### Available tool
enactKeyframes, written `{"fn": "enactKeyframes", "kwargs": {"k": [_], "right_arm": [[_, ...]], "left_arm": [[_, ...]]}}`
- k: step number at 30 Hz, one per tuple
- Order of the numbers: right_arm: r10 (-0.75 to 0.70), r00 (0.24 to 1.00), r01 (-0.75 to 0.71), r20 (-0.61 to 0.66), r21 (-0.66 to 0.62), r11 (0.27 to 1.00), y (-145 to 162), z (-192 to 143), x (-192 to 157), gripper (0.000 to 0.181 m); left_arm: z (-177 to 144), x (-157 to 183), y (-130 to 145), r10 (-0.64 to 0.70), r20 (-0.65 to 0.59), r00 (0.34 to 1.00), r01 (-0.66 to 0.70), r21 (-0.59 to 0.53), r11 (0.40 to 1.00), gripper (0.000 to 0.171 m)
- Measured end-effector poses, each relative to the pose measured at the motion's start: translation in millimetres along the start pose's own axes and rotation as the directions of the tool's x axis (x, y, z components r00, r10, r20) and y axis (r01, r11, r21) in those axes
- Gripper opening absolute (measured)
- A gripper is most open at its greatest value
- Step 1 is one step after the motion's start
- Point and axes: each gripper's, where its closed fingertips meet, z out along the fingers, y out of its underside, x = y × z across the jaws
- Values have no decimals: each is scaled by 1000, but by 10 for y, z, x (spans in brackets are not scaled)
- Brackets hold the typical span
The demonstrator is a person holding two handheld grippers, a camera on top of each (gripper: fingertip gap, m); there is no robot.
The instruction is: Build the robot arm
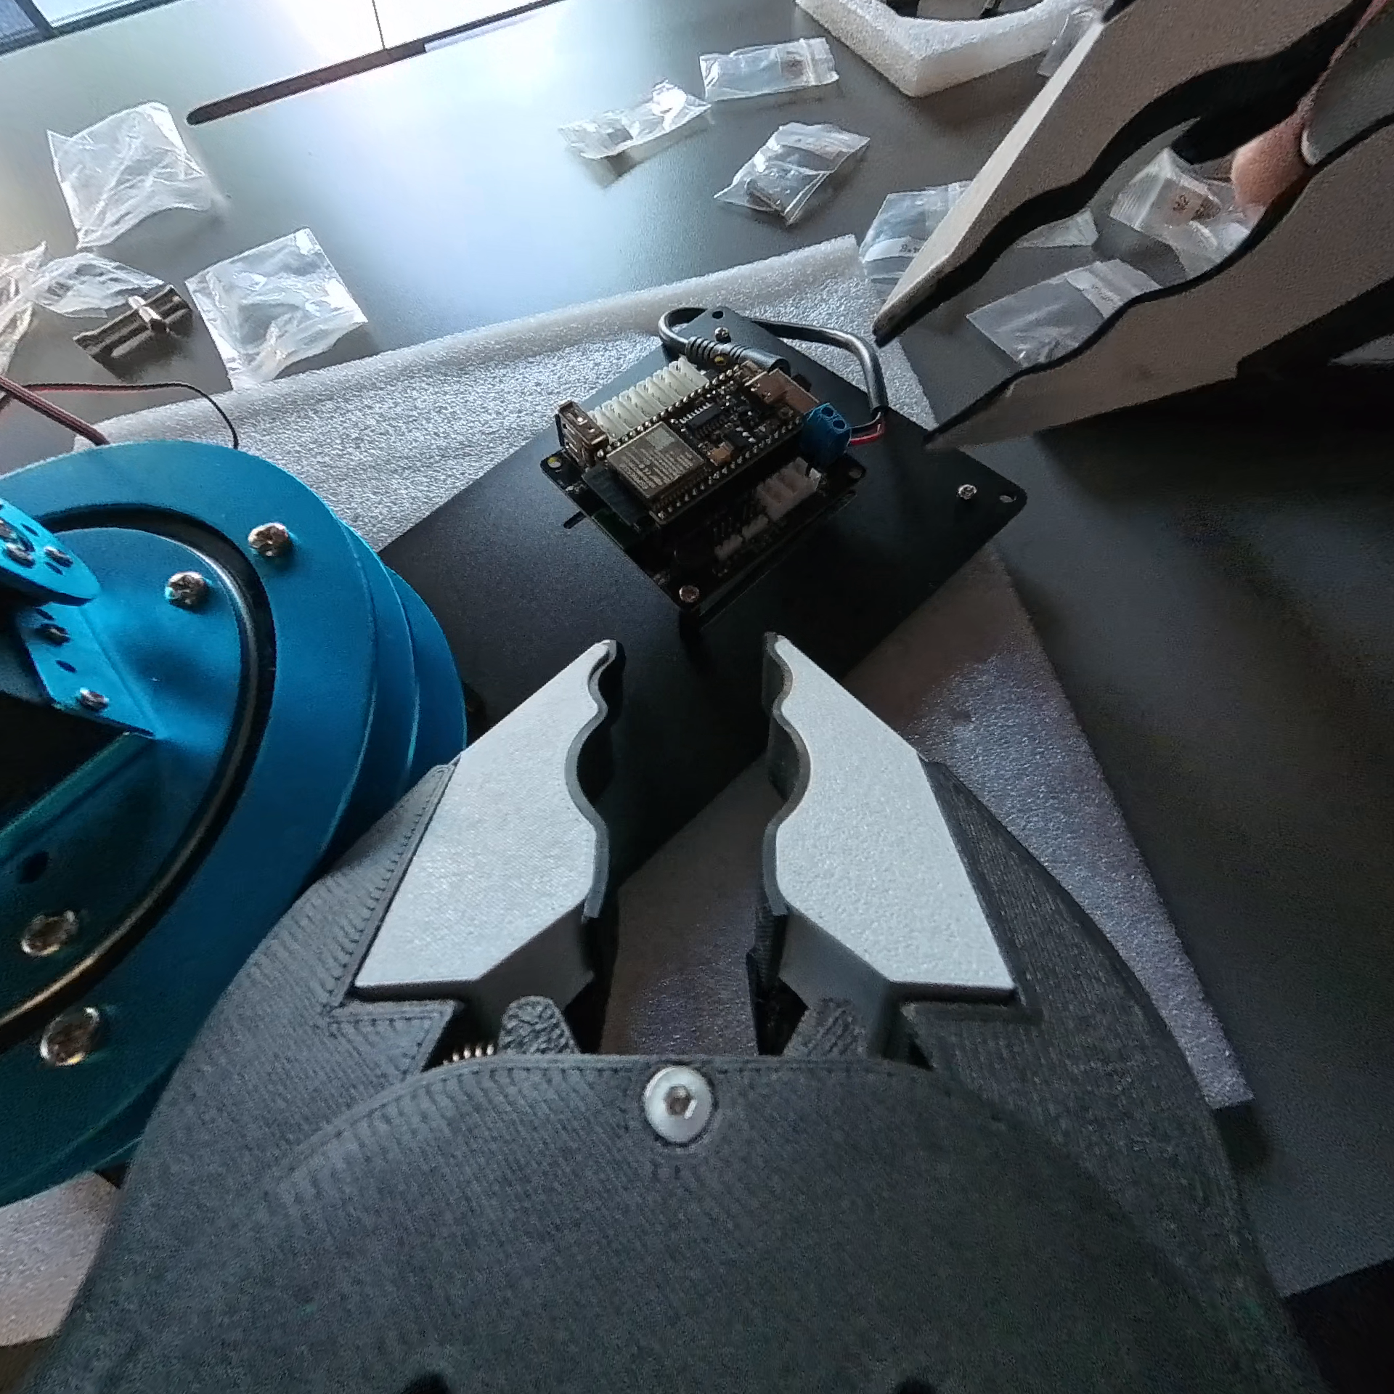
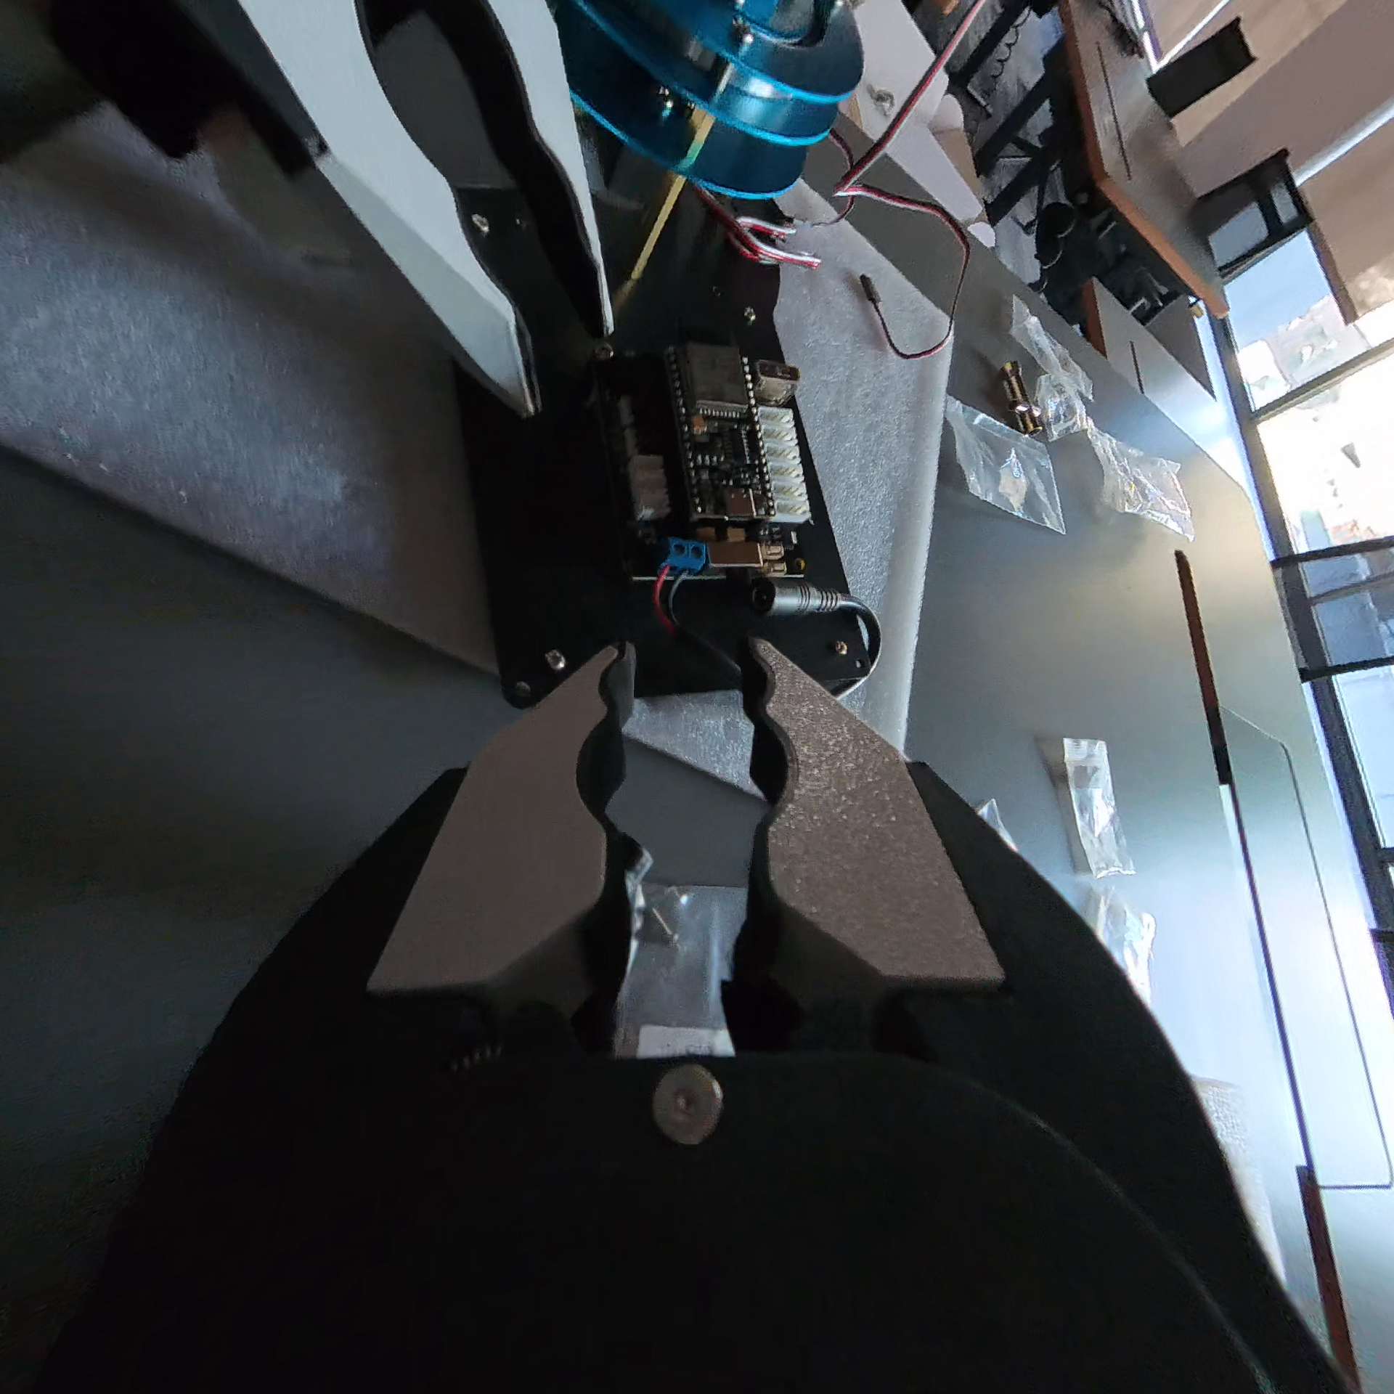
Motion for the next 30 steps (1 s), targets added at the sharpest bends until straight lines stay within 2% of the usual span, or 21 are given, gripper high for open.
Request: {"fn": "enactKeyframes", "kwargs": {"k": [3,9,13,21,30], "right_arm": [[-30,999,29,30,19,999,15,-11,35,28],[-201,975,194,94,80,978,52,17,52,26],[-294,951,290,97,56,955,117,56,93,22],[-367,928,362,65,82,929,75,92,80,9],[-375,926,369,47,111,923,26,48,113,6]], "left_arm": [[-2,2,-2,-2,-4,1000,2,1,1000,36],[1,2,-16,-16,-15,1000,16,4,1000,31],[8,4,-20,-15,-16,1000,15,3,1000,30],[31,9,-38,-14,-12,1000,14,5,1000,29],[32,15,-45,-11,-17,1000,11,10,1000,28]]}}
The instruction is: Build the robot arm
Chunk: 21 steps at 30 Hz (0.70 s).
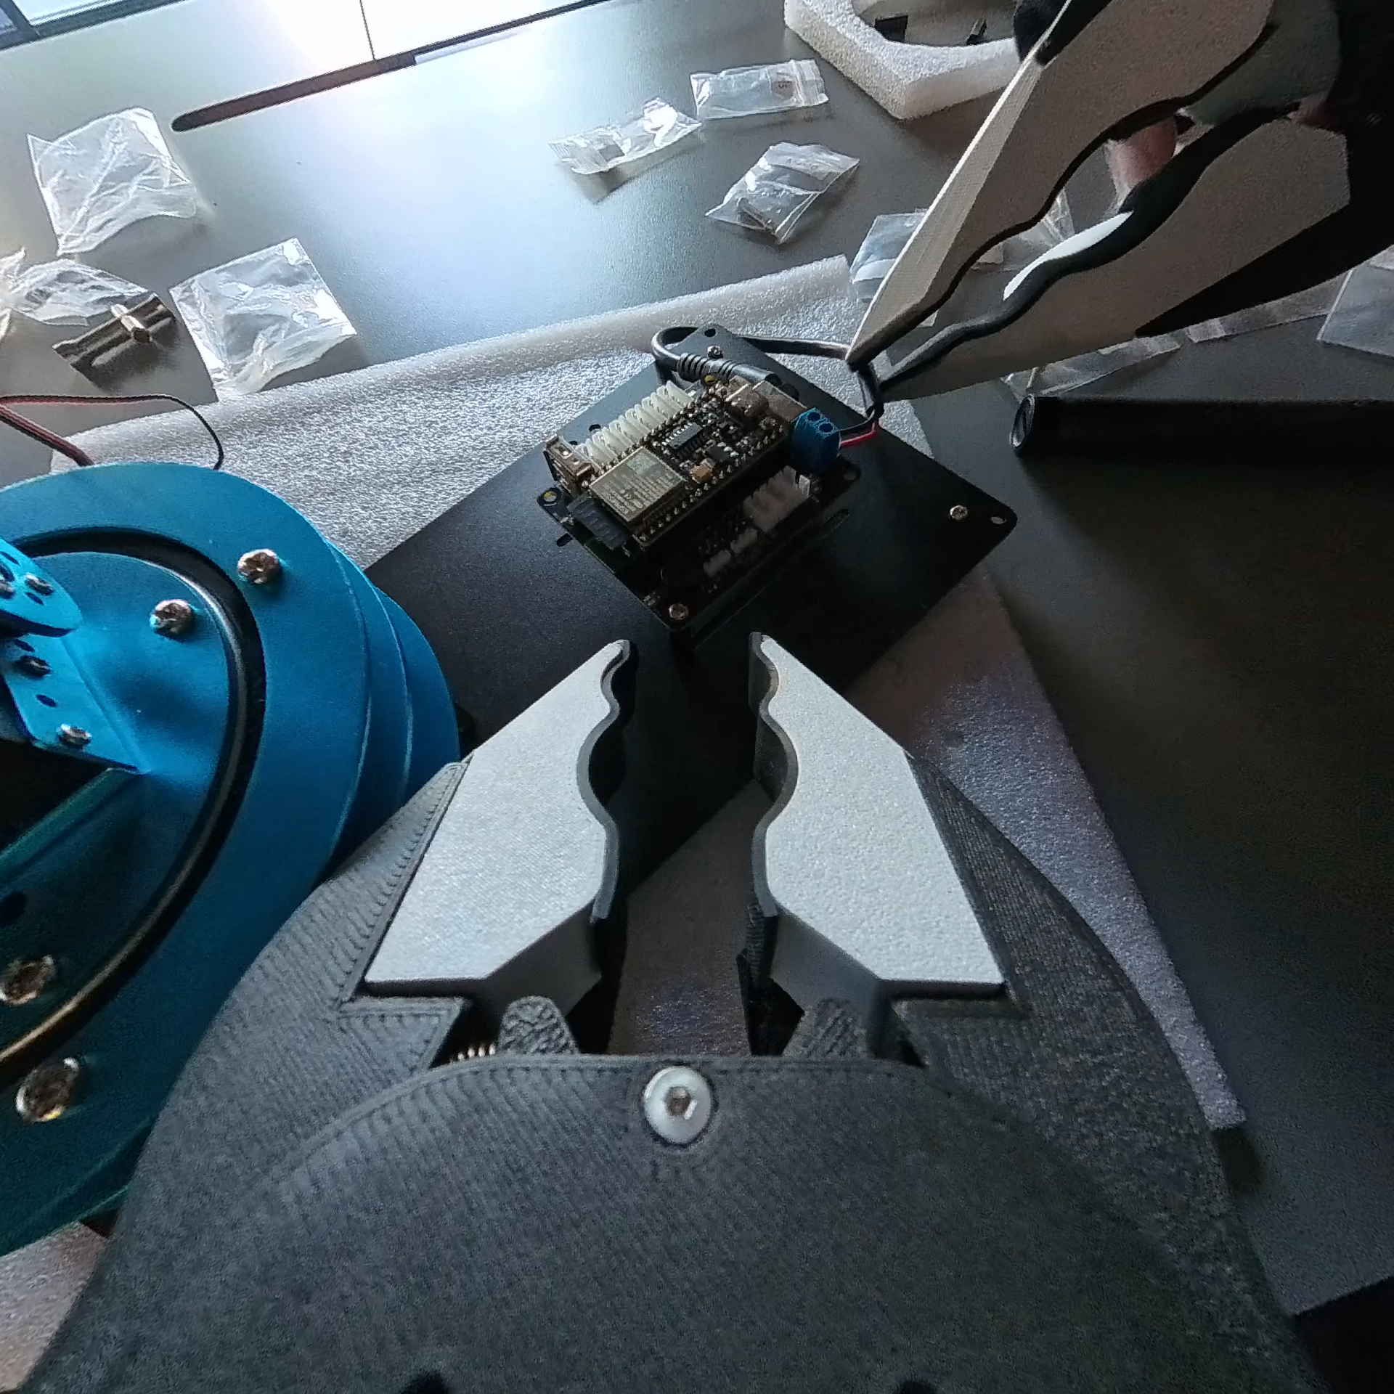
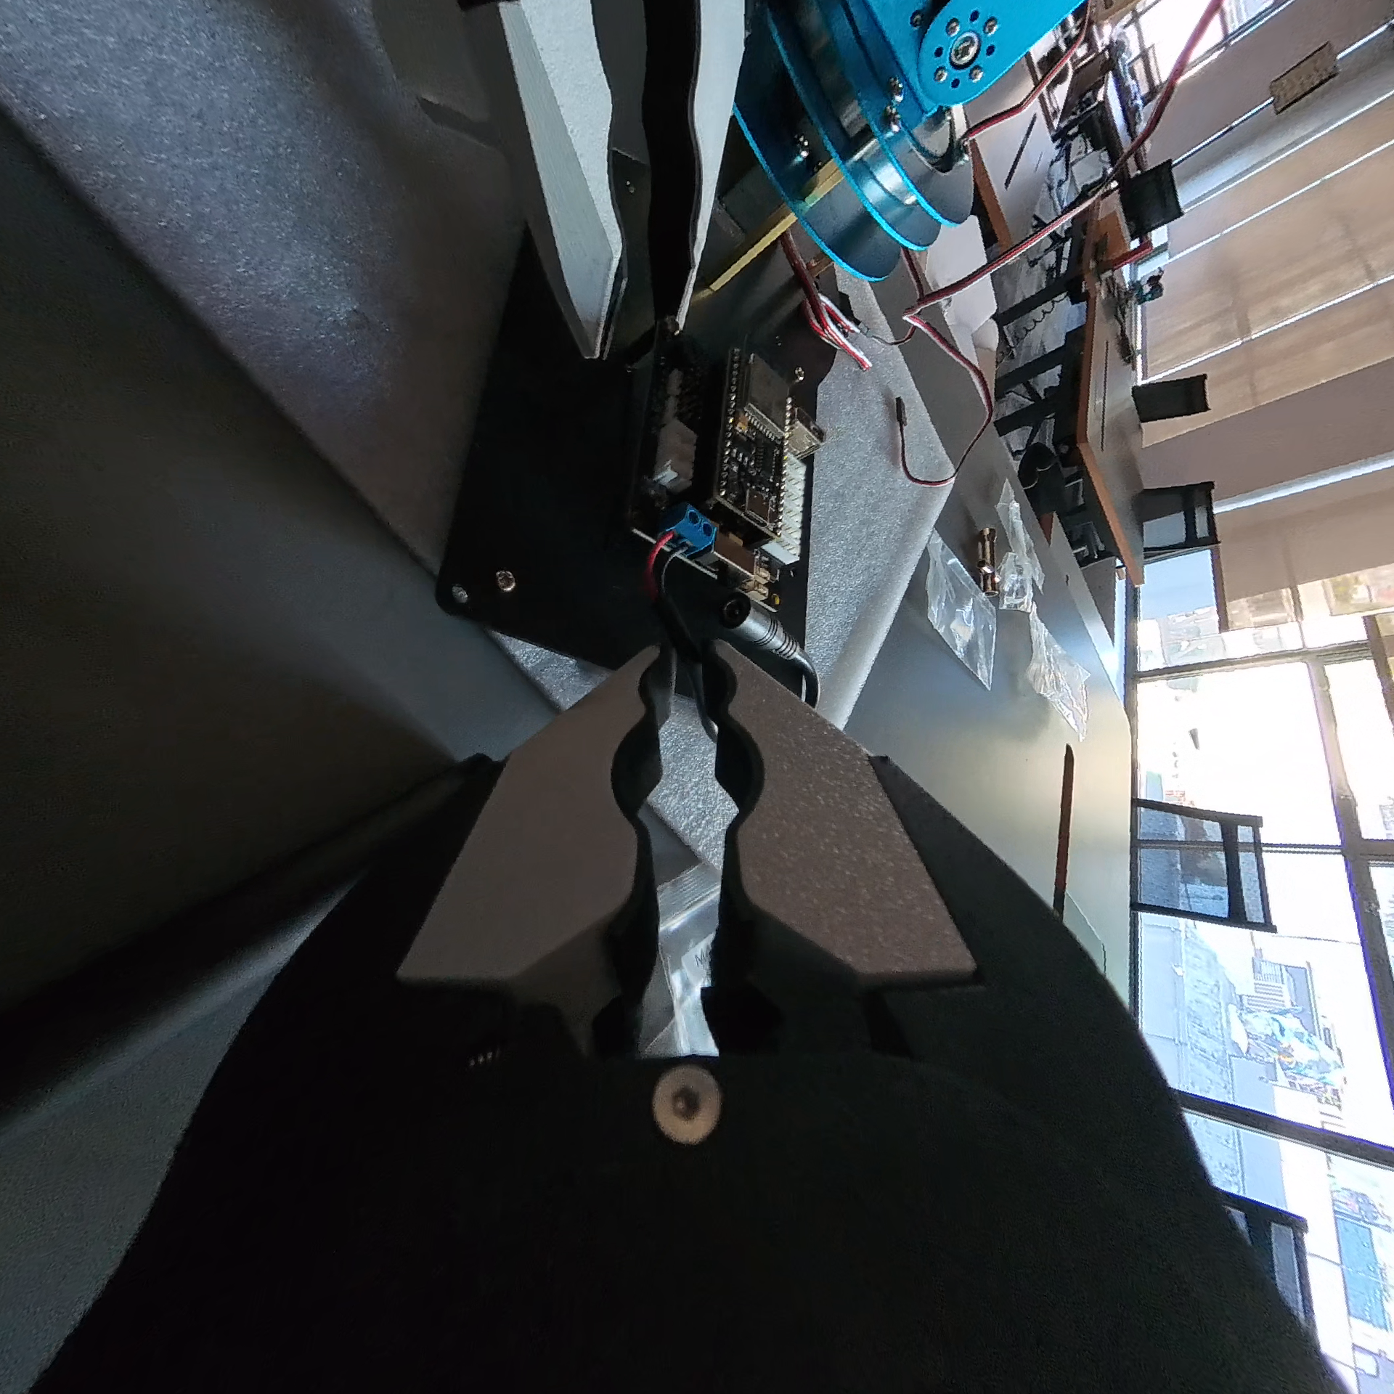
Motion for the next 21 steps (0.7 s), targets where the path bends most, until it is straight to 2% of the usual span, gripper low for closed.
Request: {"fn": "enactKeyframes", "kwargs": {"k": [16,21], "right_arm": [[5,1000,-5,20,26,1000,-49,-39,-50,0],[11,1000,-11,17,19,1000,-33,-21,-52,5]], "left_arm": [[-7,-5,1,-6,-1,1000,6,4,1000,26],[-8,-5,2,-7,-2,1000,7,4,1000,26]]}}
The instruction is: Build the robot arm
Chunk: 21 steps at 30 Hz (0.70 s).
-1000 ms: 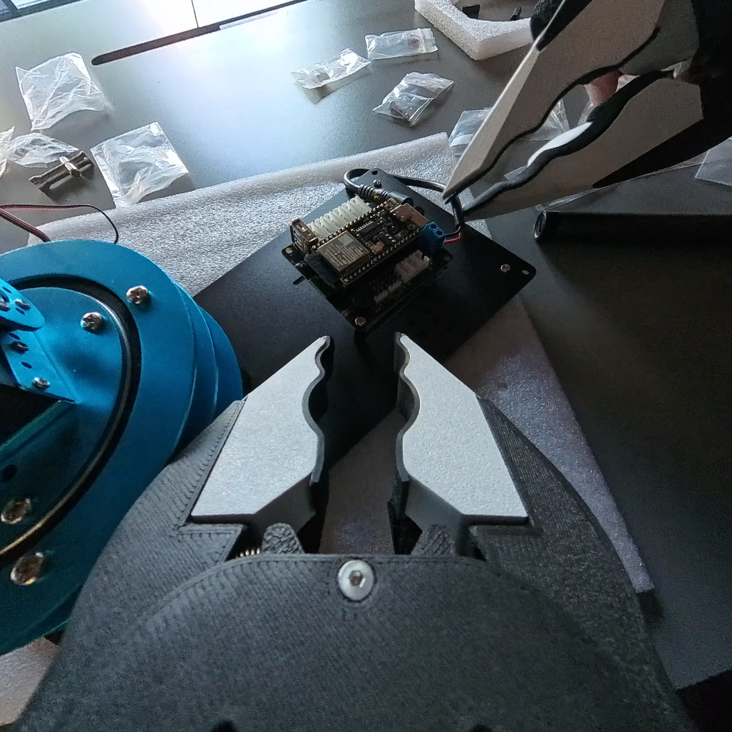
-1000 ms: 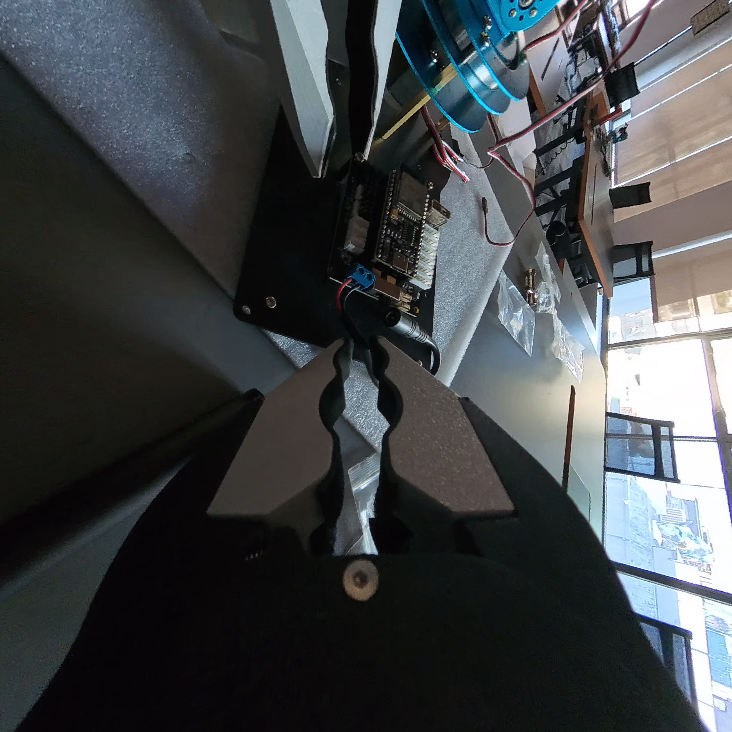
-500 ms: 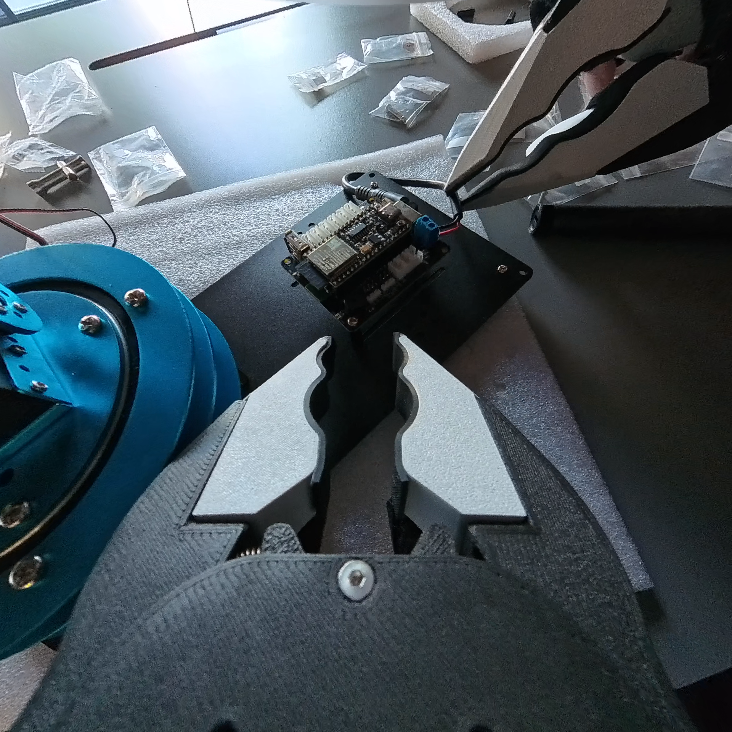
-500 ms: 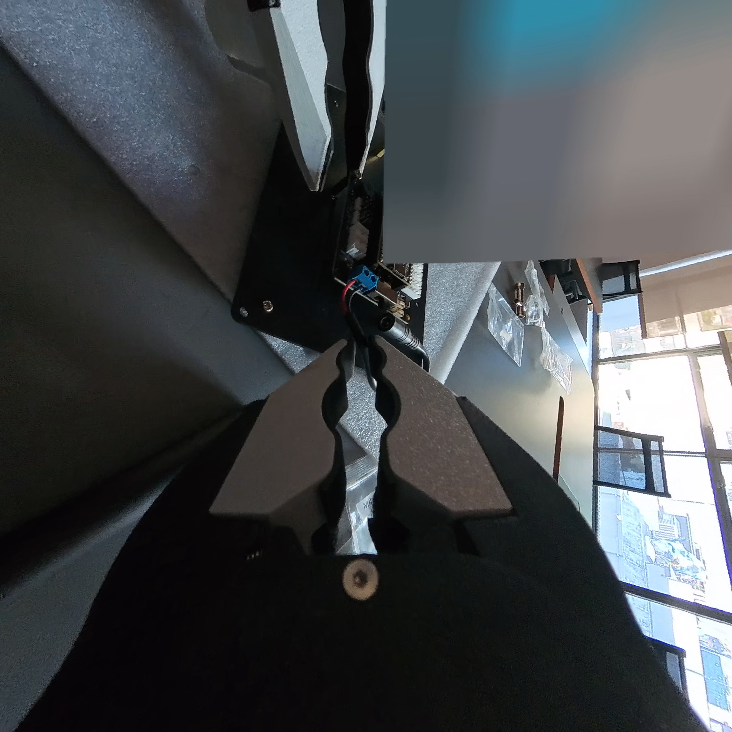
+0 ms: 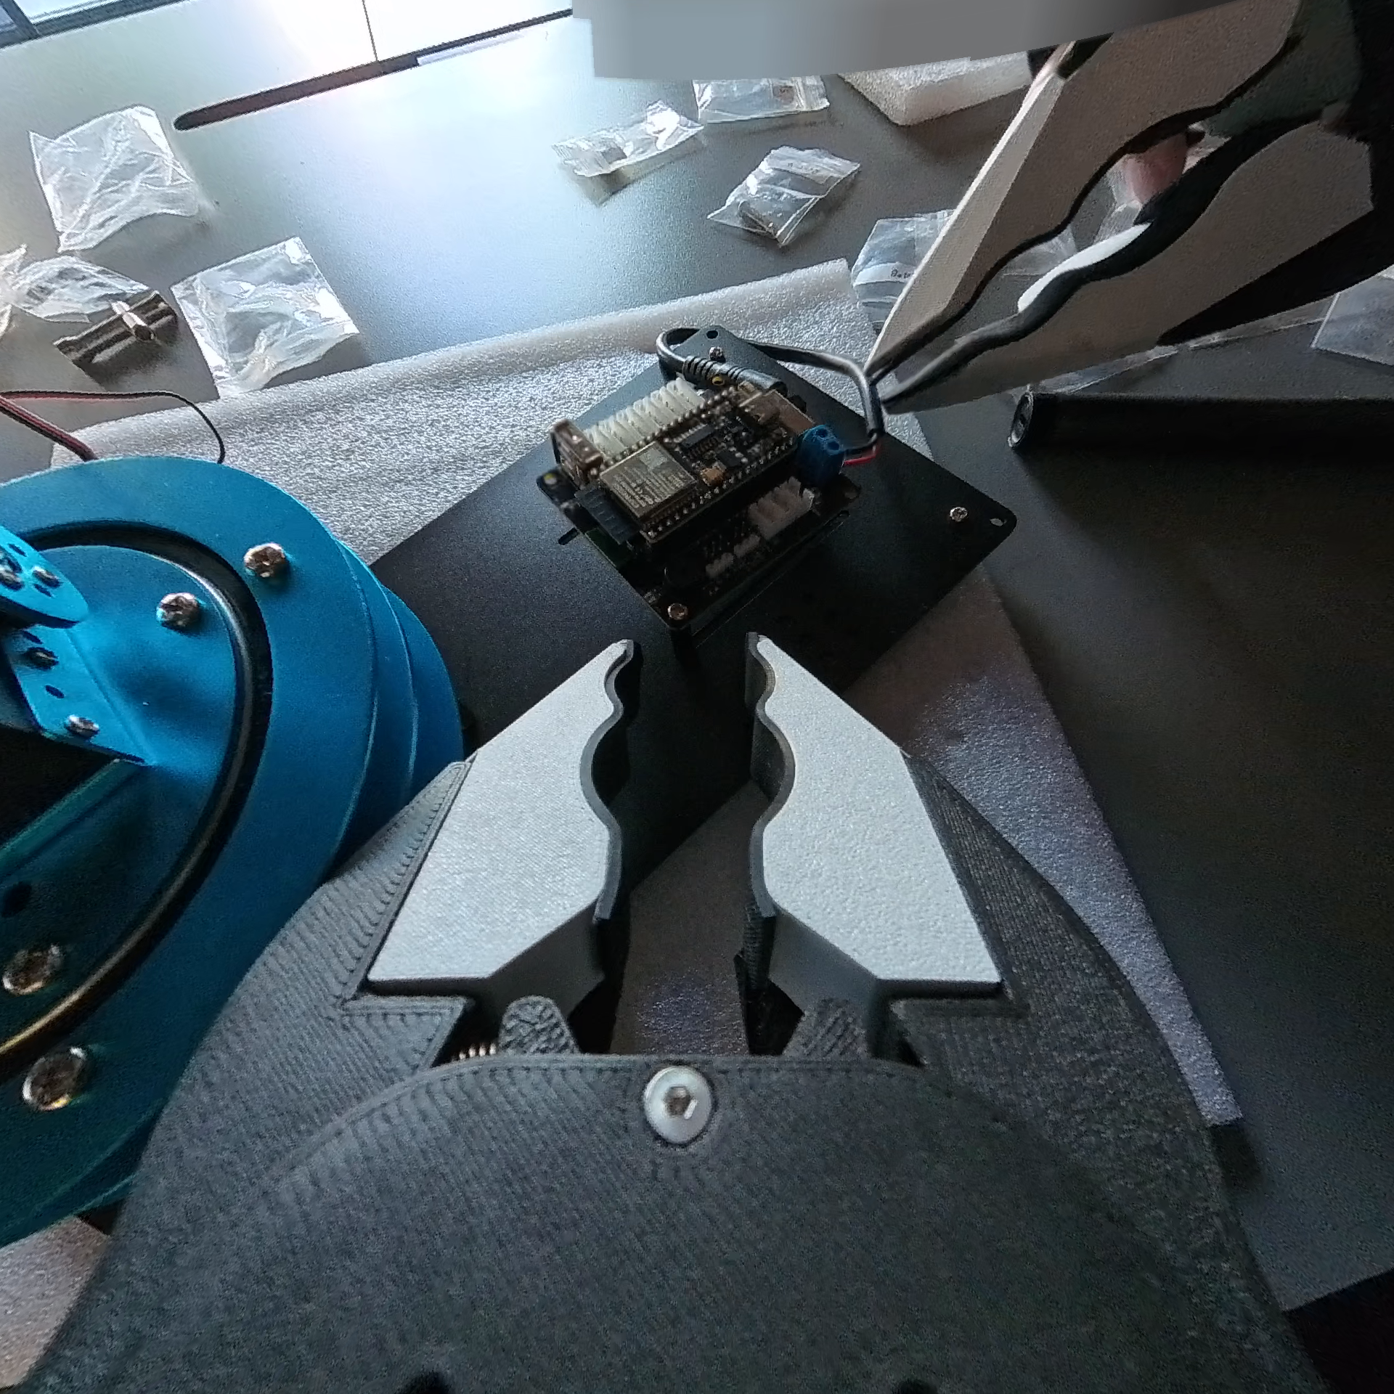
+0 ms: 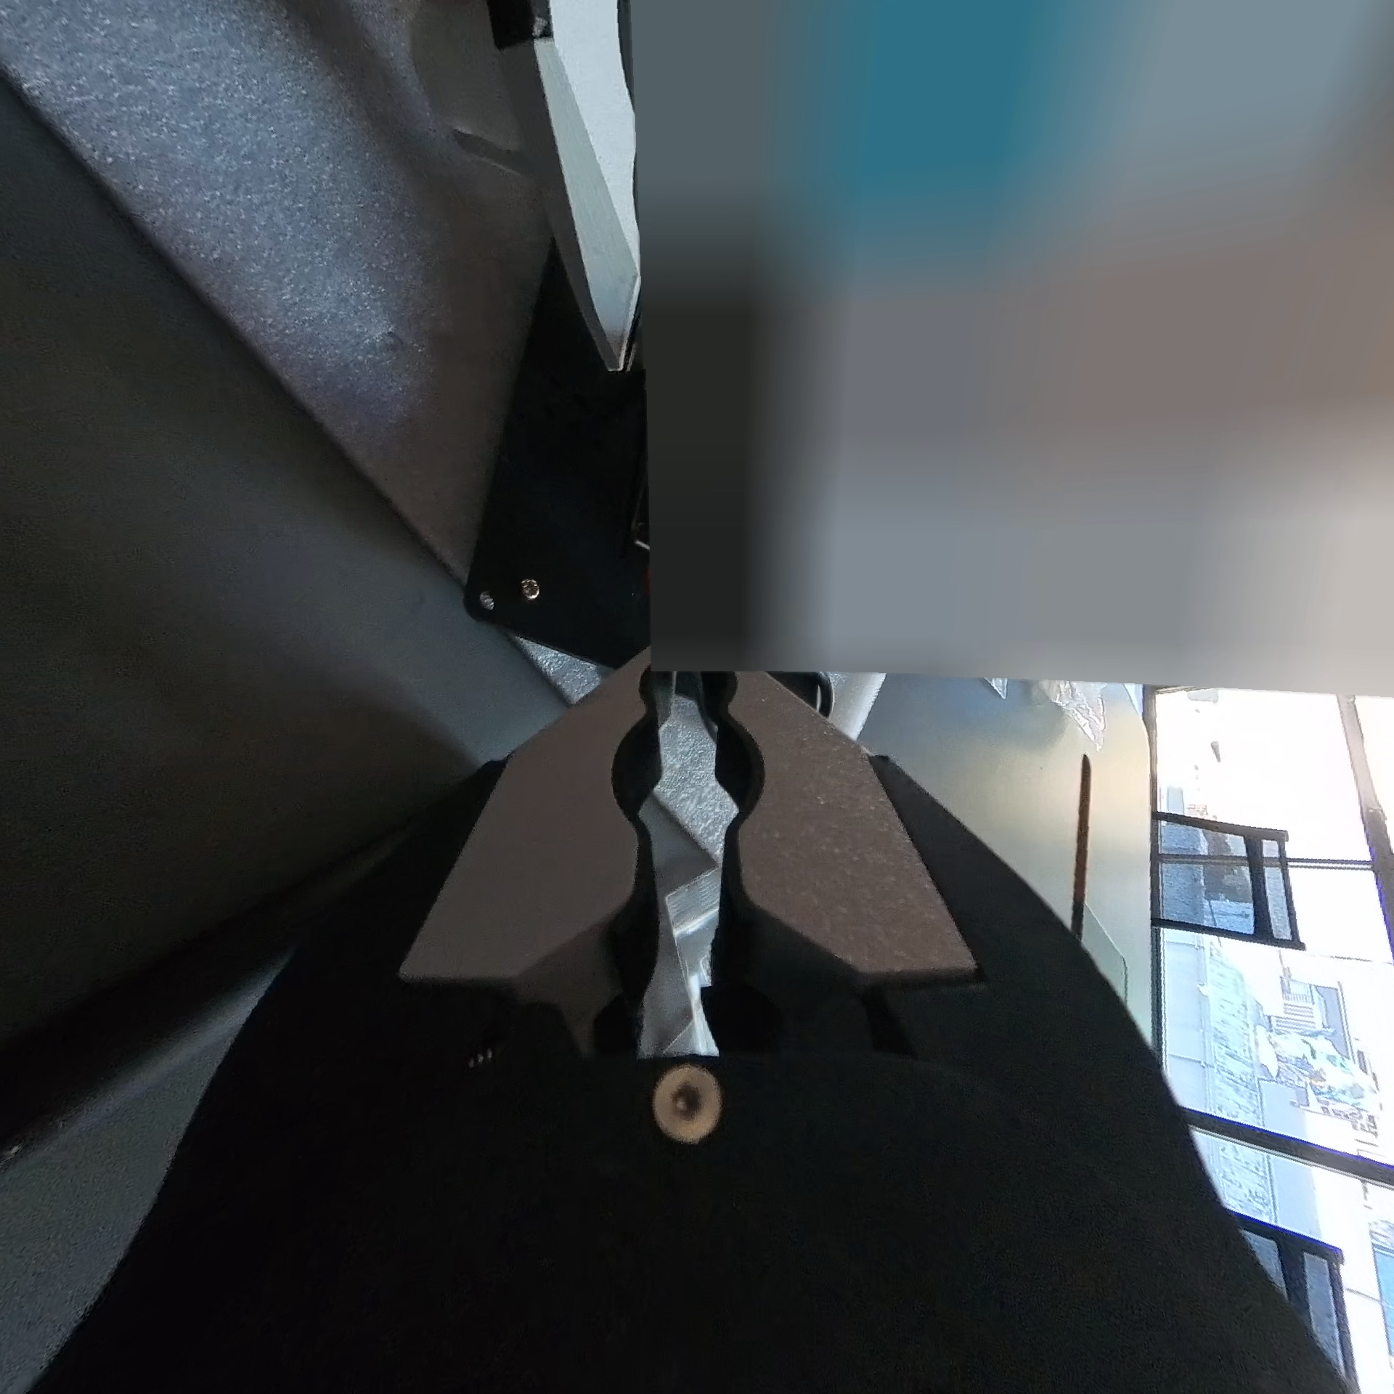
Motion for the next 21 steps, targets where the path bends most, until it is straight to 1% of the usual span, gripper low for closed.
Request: {"fn": "enactKeyframes", "kwargs": {"k": [4,9,21], "right_arm": [[0,1000,0,11,-9,1000,18,6,-12,10],[2,1000,-2,-1,-10,1000,30,11,20,10],[27,999,-27,22,-1,1000,40,27,-24,13]], "left_arm": [[-4,1,1,-5,-2,1000,5,1,1000,27],[-6,2,2,-6,-3,1000,6,2,1000,27],[-16,-13,5,-24,4,1000,24,4,1000,25]]}}
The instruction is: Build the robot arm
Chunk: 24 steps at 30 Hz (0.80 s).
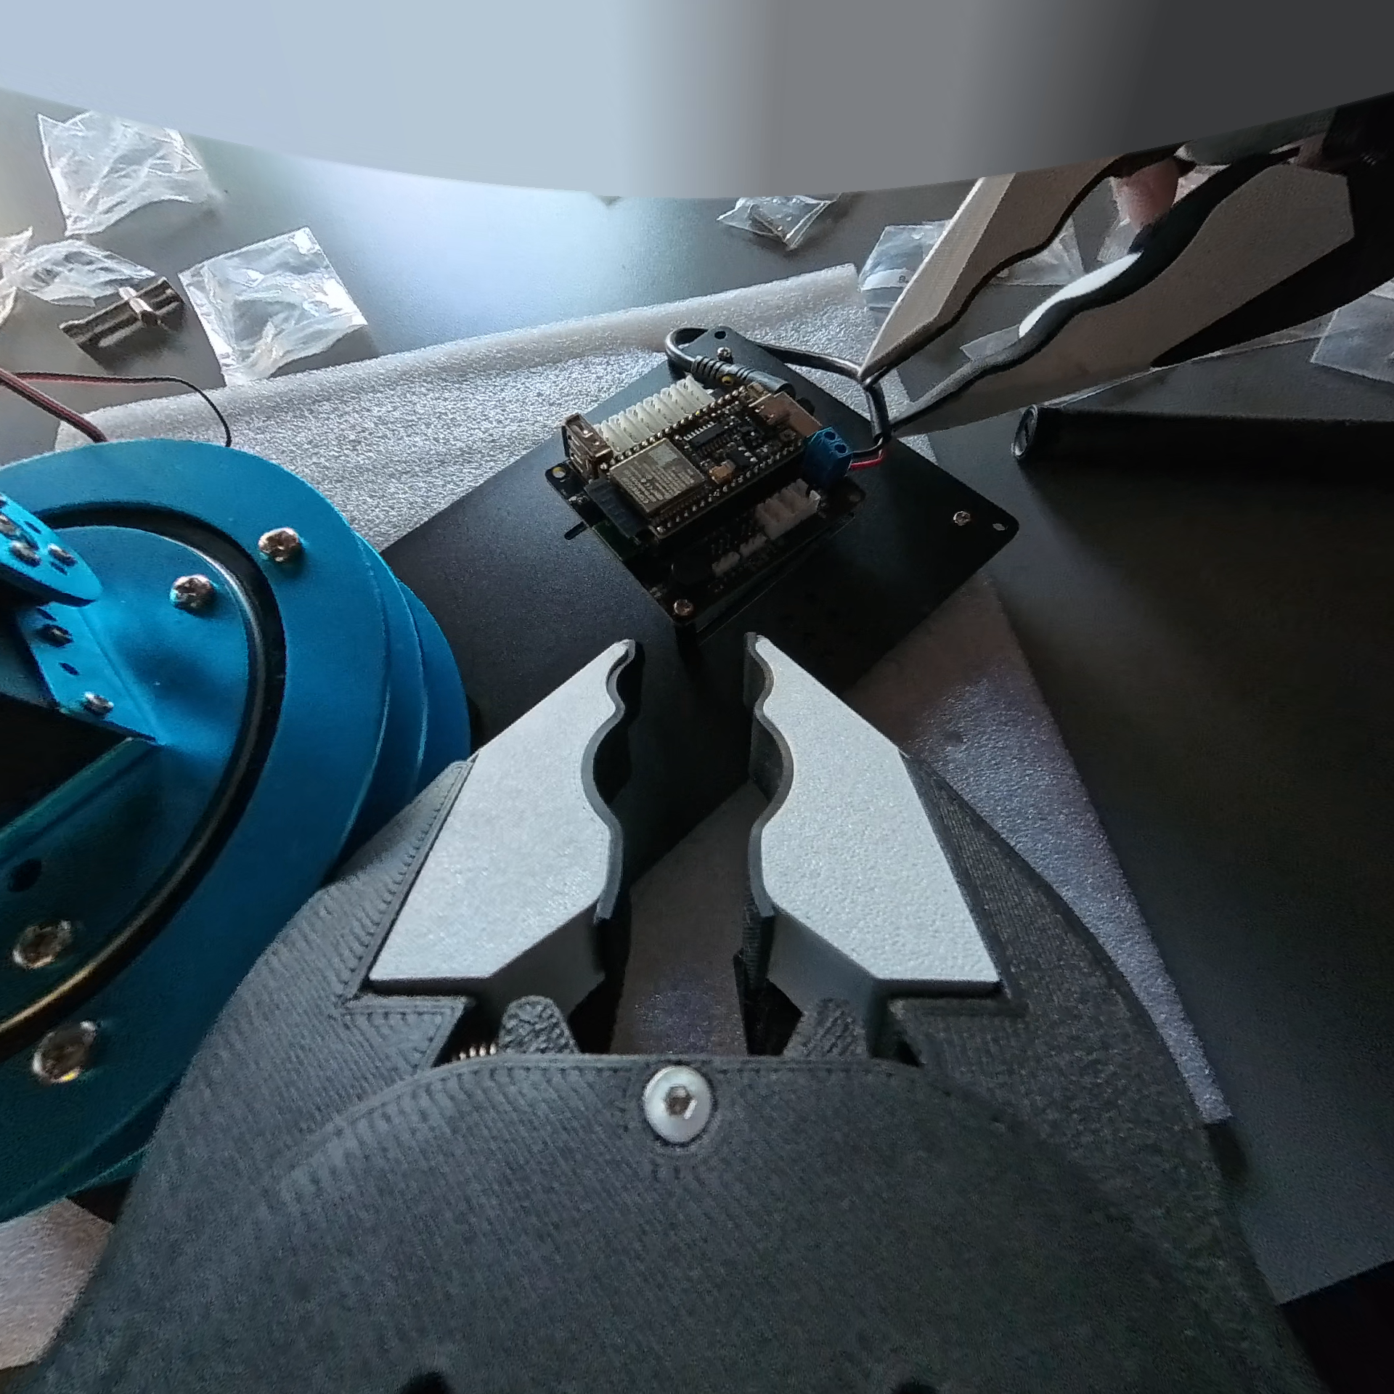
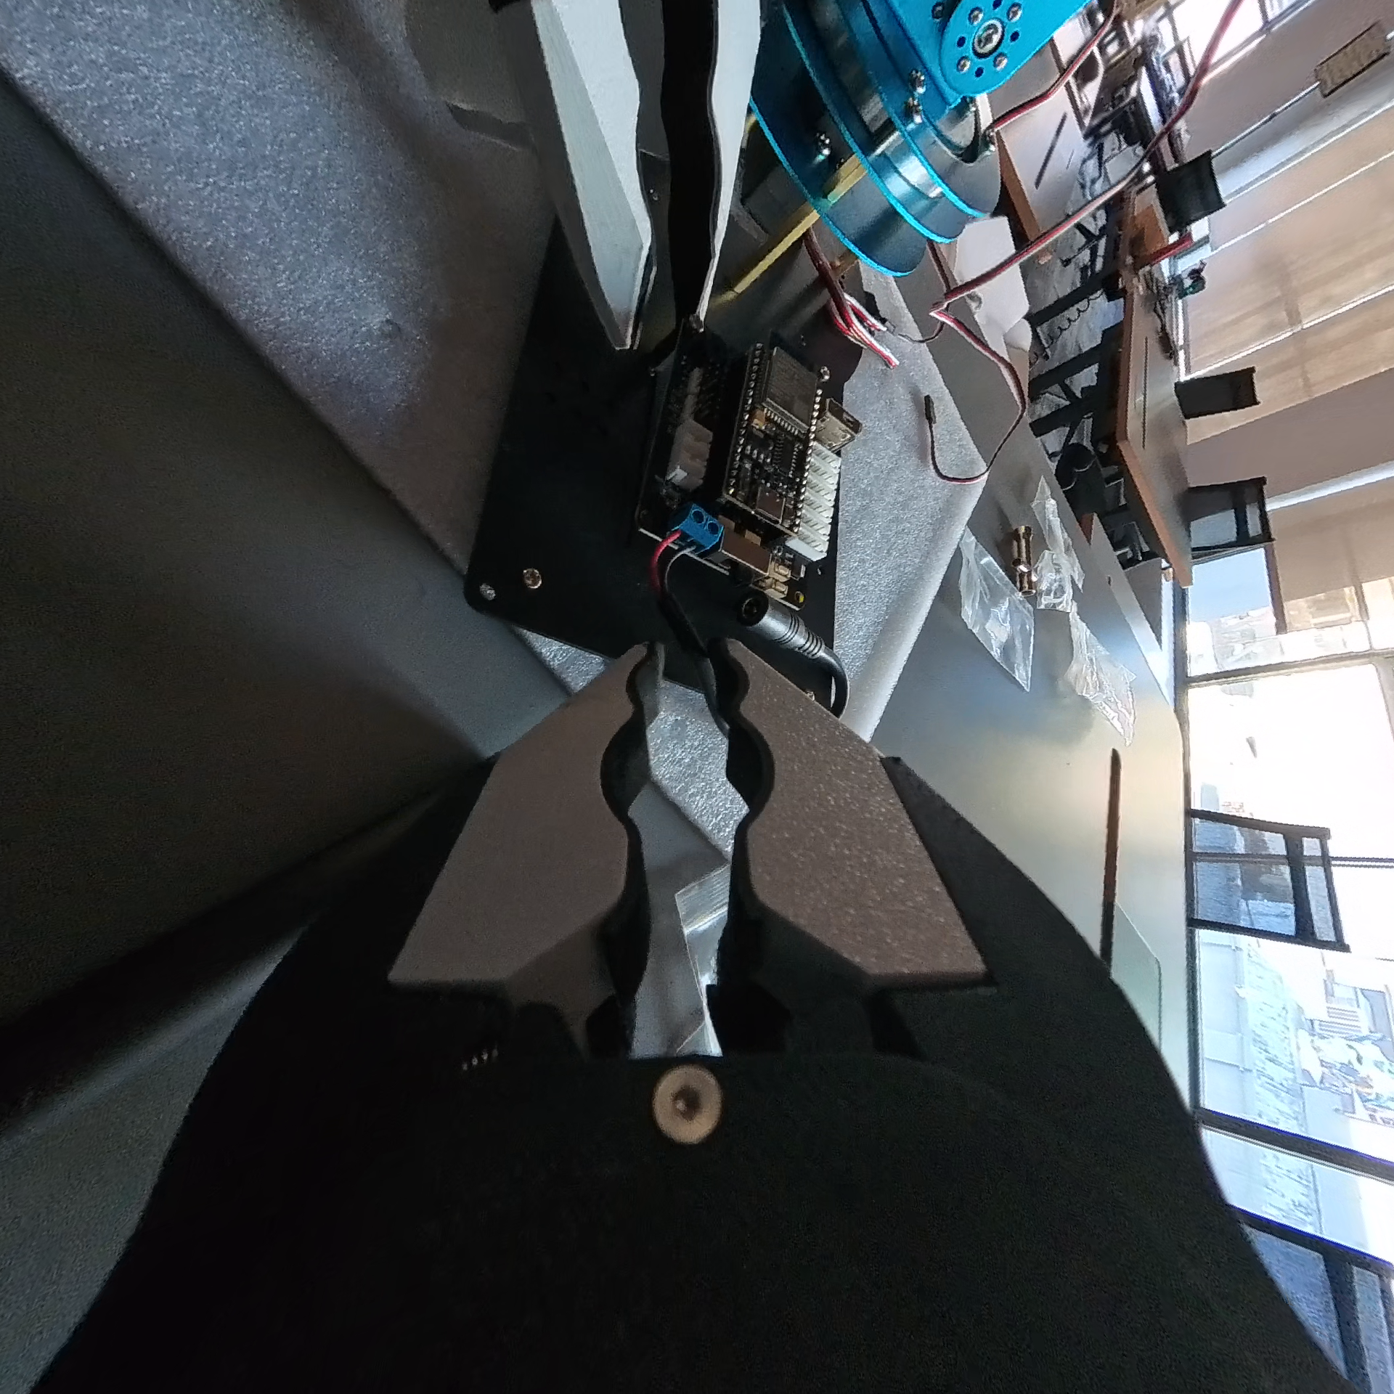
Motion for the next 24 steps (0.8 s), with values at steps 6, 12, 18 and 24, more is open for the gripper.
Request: {"fn": "enactKeyframes", "kwargs": {"k": [6,12,18,24], "right_arm": [[22,1000,-22,11,8,1000,11,34,3,15],[5,1000,-5,20,0,1000,18,42,-2,7],[-7,1000,7,13,-4,1000,6,32,15,6],[-9,1000,9,4,-6,1000,-1,24,24,6]], "left_arm": [[-5,11,4,-8,-9,1000,8,-1,1000,24],[-7,10,6,-16,-11,1000,16,-1,1000,24],[-7,7,3,-21,-14,1000,21,1,1000,24],[-7,5,3,-24,-13,1000,24,0,1000,24]]}}
